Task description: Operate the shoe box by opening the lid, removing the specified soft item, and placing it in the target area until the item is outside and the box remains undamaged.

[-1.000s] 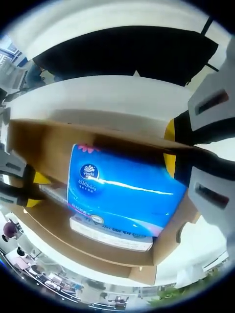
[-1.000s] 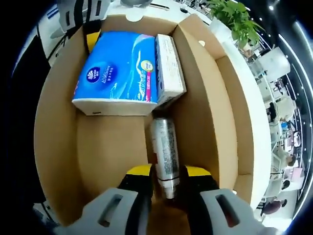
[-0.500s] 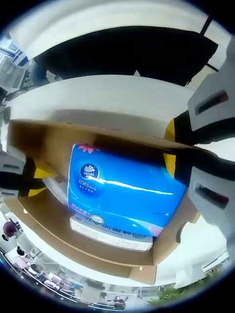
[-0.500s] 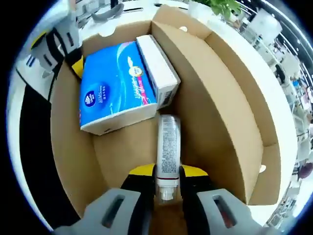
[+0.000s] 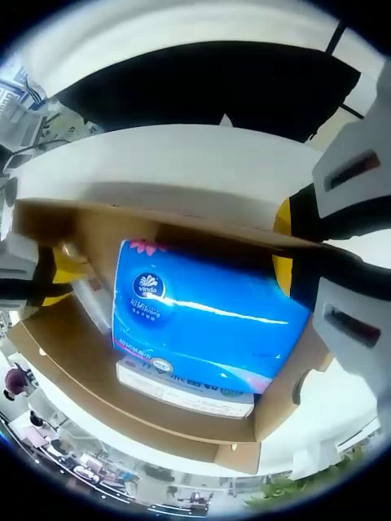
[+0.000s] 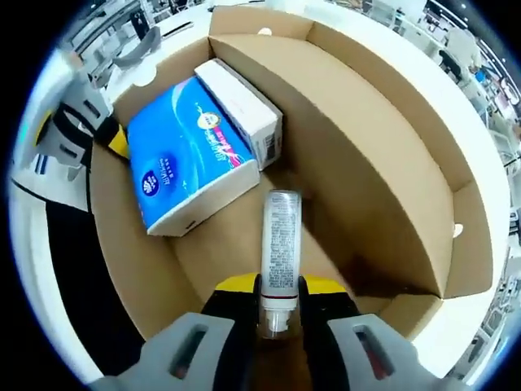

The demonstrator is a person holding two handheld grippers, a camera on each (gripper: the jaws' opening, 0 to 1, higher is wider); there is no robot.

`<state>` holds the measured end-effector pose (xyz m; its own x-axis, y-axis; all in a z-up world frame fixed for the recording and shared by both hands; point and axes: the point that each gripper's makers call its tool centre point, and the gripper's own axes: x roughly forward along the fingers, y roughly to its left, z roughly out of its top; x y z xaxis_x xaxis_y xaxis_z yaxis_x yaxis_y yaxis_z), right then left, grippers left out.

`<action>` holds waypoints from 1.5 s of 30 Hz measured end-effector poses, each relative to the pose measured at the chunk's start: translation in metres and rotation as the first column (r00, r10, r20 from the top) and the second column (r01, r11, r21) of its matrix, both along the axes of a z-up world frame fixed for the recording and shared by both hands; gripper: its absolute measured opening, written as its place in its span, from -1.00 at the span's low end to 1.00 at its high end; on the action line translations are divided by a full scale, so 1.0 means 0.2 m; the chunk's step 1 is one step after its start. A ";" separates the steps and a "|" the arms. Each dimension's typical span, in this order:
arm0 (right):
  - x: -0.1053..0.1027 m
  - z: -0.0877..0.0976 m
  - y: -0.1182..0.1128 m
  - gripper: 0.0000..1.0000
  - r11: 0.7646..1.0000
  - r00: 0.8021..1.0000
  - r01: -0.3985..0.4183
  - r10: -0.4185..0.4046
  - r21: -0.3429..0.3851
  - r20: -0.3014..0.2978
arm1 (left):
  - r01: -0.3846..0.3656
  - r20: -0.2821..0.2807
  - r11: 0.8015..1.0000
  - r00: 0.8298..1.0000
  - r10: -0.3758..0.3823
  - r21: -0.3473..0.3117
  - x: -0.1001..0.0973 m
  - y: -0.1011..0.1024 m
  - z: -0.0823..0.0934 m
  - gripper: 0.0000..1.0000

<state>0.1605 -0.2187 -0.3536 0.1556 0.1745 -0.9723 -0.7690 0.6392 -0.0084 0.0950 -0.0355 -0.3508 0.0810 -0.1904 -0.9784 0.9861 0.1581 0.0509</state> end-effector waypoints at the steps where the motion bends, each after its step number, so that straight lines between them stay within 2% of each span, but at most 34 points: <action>1: 0.00 0.00 0.00 -0.66 1.000 1.000 0.006 -0.006 0.000 -0.003 | -0.001 0.000 1.000 1.000 0.001 0.000 0.00 0.00 0.00 -0.93; 9: -0.01 -0.06 0.01 -0.63 0.999 0.999 0.032 -0.034 -0.035 -0.040 | -0.002 0.002 1.000 1.000 0.002 -0.001 0.00 0.00 0.00 -0.93; 14: -0.01 -0.12 0.00 -0.60 0.998 0.999 0.018 -0.021 -0.066 -0.044 | -0.003 0.002 1.000 1.000 0.003 0.000 0.00 0.00 0.00 -0.93; 16: -0.01 -0.11 0.00 -0.61 0.997 0.997 0.039 -0.043 -0.068 -0.071 | -0.001 0.001 1.000 1.000 0.001 0.000 0.00 0.00 0.00 -0.93; 17: 0.00 -0.11 0.01 -0.60 0.997 0.997 0.020 -0.026 -0.079 -0.079 | -0.001 -0.001 1.000 1.000 0.001 0.001 0.00 0.00 0.00 -0.93; 18: 0.00 -0.11 0.01 -0.60 0.996 0.997 -0.005 -0.002 -0.086 -0.076 | 0.000 -0.002 1.000 1.000 0.000 0.001 0.00 0.00 0.00 -0.93; 21: 0.00 -0.11 0.00 -0.59 0.997 0.997 -0.011 0.005 -0.074 -0.074 | 0.000 -0.008 1.000 1.000 0.000 0.003 0.00 0.00 0.00 -0.94; 24: -0.01 -0.11 0.00 -0.59 0.997 0.997 0.030 -0.035 -0.075 -0.065 | 0.001 -0.008 1.000 1.000 -0.001 0.002 0.00 0.00 0.00 -0.94; 31: -0.01 -0.11 0.00 -0.59 0.996 0.996 0.049 -0.054 -0.072 -0.065 | -0.001 -0.010 1.000 1.000 0.001 -0.001 0.00 0.00 0.00 -0.94; 39: -0.01 -0.10 -0.01 -0.63 0.998 0.998 0.040 -0.042 -0.050 -0.036 | 0.000 -0.011 1.000 1.000 0.000 0.004 0.00 0.00 0.00 -0.94; 40: -0.02 -0.08 0.00 -0.63 0.997 0.997 0.070 -0.070 -0.024 -0.029 | 0.000 -0.013 1.000 1.000 0.000 0.007 0.00 0.00 0.00 -0.94; 42: 0.02 -0.04 -0.02 -0.63 0.992 0.992 0.125 -0.125 0.001 0.025 | -0.003 -0.020 1.000 1.000 0.003 0.009 0.00 0.00 0.00 -0.93; 43: 0.00 -0.01 -0.01 -0.63 0.985 0.986 0.170 -0.169 0.037 -0.009 | -0.003 -0.020 1.000 1.000 0.003 0.009 0.00 0.00 0.00 -0.93; 45: -0.01 0.03 0.01 -0.62 0.970 0.975 0.221 -0.219 0.101 -0.036 | 0.000 -0.015 1.000 1.000 0.000 0.010 0.00 0.00 0.00 -0.93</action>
